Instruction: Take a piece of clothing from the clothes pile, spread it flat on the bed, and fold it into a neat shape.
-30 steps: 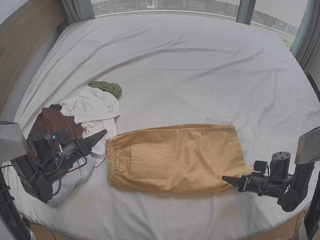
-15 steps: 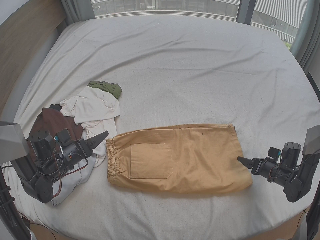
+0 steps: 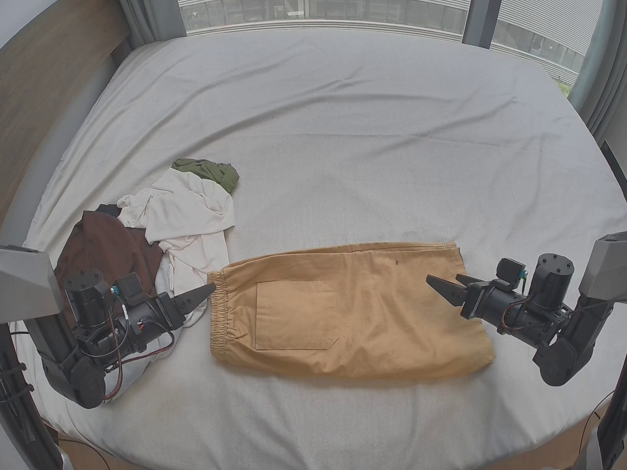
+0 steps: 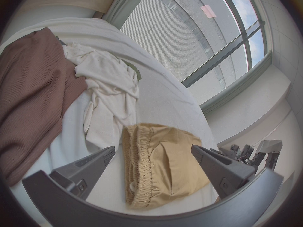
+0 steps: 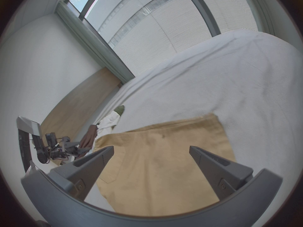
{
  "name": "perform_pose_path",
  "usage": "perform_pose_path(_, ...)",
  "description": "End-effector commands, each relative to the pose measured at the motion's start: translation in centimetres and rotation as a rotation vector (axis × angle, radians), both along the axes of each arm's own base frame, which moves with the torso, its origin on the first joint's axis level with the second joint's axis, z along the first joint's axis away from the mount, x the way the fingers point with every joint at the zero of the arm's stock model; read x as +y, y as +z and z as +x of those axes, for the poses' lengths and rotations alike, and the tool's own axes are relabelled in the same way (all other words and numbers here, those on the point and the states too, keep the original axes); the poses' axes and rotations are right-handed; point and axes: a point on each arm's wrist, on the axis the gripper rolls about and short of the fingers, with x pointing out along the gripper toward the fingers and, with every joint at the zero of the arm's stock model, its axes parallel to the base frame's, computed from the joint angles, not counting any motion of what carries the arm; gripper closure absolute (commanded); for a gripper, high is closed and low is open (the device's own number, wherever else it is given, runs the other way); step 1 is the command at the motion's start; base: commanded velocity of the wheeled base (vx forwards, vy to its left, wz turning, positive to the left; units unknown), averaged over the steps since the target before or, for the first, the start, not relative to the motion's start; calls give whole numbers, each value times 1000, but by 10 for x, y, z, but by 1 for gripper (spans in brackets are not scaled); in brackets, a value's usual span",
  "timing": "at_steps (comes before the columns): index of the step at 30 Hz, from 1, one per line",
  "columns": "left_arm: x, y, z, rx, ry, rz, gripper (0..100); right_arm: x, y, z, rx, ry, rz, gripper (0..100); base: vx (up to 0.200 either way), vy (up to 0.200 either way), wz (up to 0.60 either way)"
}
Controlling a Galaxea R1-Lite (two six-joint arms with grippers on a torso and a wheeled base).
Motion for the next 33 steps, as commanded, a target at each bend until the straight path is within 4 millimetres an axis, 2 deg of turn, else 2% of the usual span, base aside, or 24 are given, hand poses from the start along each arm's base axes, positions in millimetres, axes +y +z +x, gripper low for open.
perform_pose_path(1, -3, -22, -3, 79, -20, 32, 0, 16, 9, 10, -57, 55, 21, 0, 0, 0, 0)
perform_pose_path(11, -23, -45, -11, 172, -90, 58, 0, 15, 8, 15, -61, 50, 21, 0, 0, 0, 0)
perform_pose_path(19, -40, -67, 0, 217, -69, 58, 0, 14, 11, 15, -73, 52, 25, 0, 0, 0, 0)
perform_pose_path(28, -53, -62, 4, 265, -50, -69, 0, 15, 17, 11, -89, 57, 29, 0, 0, 0, 0)
perform_pose_path(33, -60, -53, 11, 278, -35, -177, 0, 15, 17, 10, -88, 58, 29, 0, 0, 0, 0)
